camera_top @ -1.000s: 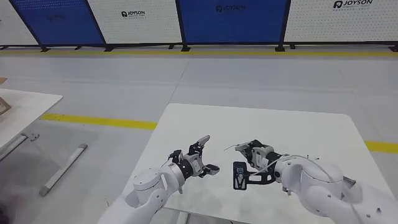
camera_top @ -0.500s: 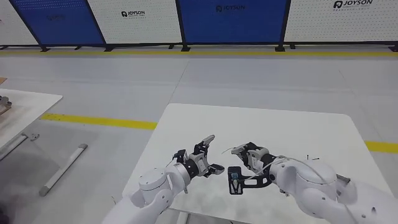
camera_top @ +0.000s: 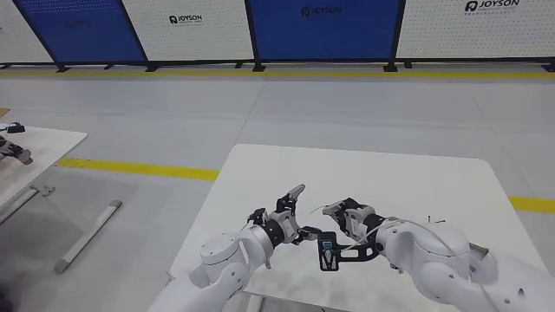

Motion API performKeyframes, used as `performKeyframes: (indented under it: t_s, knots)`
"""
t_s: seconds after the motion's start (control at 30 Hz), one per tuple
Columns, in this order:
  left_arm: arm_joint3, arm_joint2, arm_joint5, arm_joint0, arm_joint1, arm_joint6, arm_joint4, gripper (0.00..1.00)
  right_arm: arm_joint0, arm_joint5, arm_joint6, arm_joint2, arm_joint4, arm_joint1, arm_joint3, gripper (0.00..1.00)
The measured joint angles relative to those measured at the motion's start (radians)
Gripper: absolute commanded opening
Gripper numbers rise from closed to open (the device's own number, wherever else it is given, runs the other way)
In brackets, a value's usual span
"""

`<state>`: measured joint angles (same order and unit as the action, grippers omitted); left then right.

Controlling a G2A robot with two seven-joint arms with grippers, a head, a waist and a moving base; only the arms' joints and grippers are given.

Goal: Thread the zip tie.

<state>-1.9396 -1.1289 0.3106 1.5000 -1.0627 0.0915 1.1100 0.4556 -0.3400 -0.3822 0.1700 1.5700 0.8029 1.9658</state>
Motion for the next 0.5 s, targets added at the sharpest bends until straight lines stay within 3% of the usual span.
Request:
performKeyframes:
  t_s: [0.27, 0.3, 0.33, 0.5]
  knots:
    - [0.014, 0.022, 0.009, -0.014, -0.007, 0.0, -0.007, 1.0, 0.0, 0.0, 0.0, 0.0, 0.0, 0.0, 0.0, 0.0]
    - [0.016, 0.024, 0.01, -0.018, -0.008, 0.002, -0.001, 0.62, 0.0, 0.0, 0.0, 0.0, 0.0, 0.0, 0.0, 0.0]
    - [0.017, 0.025, 0.012, -0.022, -0.01, 0.004, 0.006, 0.47, 0.0, 0.0, 0.0, 0.0, 0.0, 0.0, 0.0, 0.0]
    - [0.015, 0.023, 0.016, -0.029, -0.014, 0.017, 0.022, 0.32, 0.0, 0.0, 0.0, 0.0, 0.0, 0.0, 0.0, 0.0]
